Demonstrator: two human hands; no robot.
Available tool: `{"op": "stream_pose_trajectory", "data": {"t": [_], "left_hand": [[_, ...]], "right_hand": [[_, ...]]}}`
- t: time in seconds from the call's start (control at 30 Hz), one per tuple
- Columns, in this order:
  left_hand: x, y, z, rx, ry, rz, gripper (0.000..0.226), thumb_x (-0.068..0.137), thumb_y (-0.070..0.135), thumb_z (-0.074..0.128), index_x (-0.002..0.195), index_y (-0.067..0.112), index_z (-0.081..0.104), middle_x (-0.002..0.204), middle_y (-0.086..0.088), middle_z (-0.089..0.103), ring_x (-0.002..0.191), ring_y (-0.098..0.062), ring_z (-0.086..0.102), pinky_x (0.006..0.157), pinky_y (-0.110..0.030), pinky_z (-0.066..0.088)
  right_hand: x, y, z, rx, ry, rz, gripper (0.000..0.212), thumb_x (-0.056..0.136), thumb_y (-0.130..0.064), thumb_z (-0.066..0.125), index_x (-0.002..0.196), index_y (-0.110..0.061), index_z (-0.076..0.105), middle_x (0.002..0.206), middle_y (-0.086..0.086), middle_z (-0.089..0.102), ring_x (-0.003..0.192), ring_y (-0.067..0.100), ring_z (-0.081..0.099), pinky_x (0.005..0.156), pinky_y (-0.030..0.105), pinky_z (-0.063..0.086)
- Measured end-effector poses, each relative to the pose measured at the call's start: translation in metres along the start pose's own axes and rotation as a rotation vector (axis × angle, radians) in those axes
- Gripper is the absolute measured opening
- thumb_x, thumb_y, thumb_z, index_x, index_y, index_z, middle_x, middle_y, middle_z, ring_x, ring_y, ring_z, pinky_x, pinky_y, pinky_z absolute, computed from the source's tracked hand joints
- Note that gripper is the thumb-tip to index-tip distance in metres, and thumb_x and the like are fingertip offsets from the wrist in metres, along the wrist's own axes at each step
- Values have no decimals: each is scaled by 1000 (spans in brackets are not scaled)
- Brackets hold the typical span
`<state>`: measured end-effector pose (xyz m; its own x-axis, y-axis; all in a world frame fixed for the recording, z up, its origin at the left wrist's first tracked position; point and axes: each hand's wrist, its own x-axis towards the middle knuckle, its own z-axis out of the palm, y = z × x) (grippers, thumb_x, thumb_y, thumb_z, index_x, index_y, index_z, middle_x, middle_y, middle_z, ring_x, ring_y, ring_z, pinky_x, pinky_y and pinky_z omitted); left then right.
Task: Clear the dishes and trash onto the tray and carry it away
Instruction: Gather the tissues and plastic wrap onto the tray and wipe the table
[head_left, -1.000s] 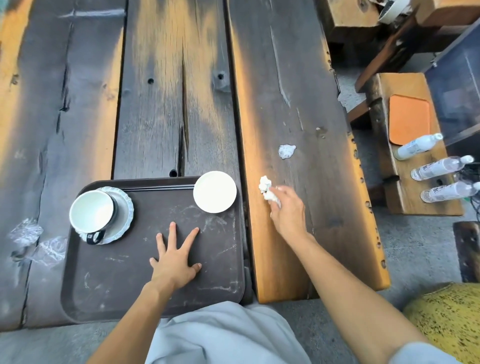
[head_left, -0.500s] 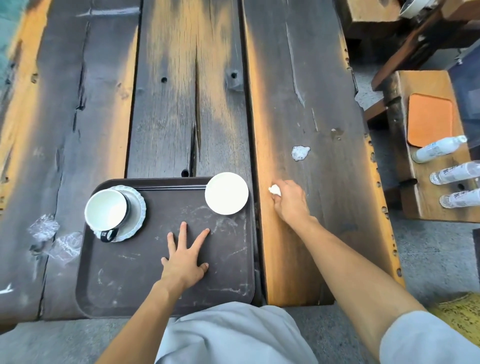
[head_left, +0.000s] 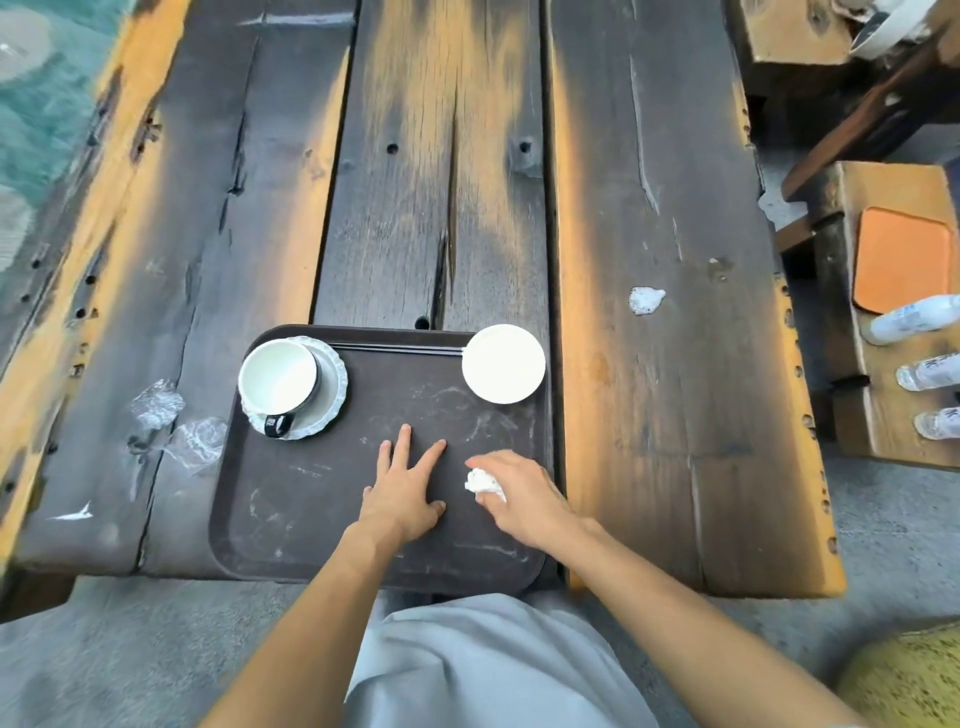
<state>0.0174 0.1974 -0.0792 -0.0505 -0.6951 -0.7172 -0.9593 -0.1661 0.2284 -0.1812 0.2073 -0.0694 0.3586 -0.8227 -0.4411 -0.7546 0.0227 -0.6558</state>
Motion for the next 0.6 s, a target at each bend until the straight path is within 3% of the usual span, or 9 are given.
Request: {"op": "stream_pose_trajectory", "data": {"t": [0.13,0.4,0.47,0.6], "left_hand": [[-5,-3,3,12,-25,0,88,88,35,66,153,51,7,162,9,-27,151,-25,-17,111,-58,34],[-7,-7,0,-18,-34,22,82,90,36,64,155,43,15,164,5,-23,152,-26,-14,112,-47,36],[-9,-7,-1,2,-31,23,82,91,34,63,155,43,13,164,5,-24,152,-26,-14,109,-45,40],[-10,-6,-1,14,-19,25,80,92,35,61,155,43,13,164,4,-23,152,-26,-13,107,-45,42]], "right_hand": [[8,18,11,-233,126,-25,55,97,-32,57,148,-18,43,154,11,40,137,30,37,113,43,35],[-4,35,11,-413,190,-55,74,96,-57,33,157,-19,19,164,11,19,151,29,15,122,47,15],[-12,37,12,-453,185,-38,68,100,-55,28,158,-21,16,165,10,17,152,28,12,122,49,13],[-20,43,15,-513,176,7,55,104,-41,23,156,-25,27,163,14,22,151,32,17,119,55,18]]}}
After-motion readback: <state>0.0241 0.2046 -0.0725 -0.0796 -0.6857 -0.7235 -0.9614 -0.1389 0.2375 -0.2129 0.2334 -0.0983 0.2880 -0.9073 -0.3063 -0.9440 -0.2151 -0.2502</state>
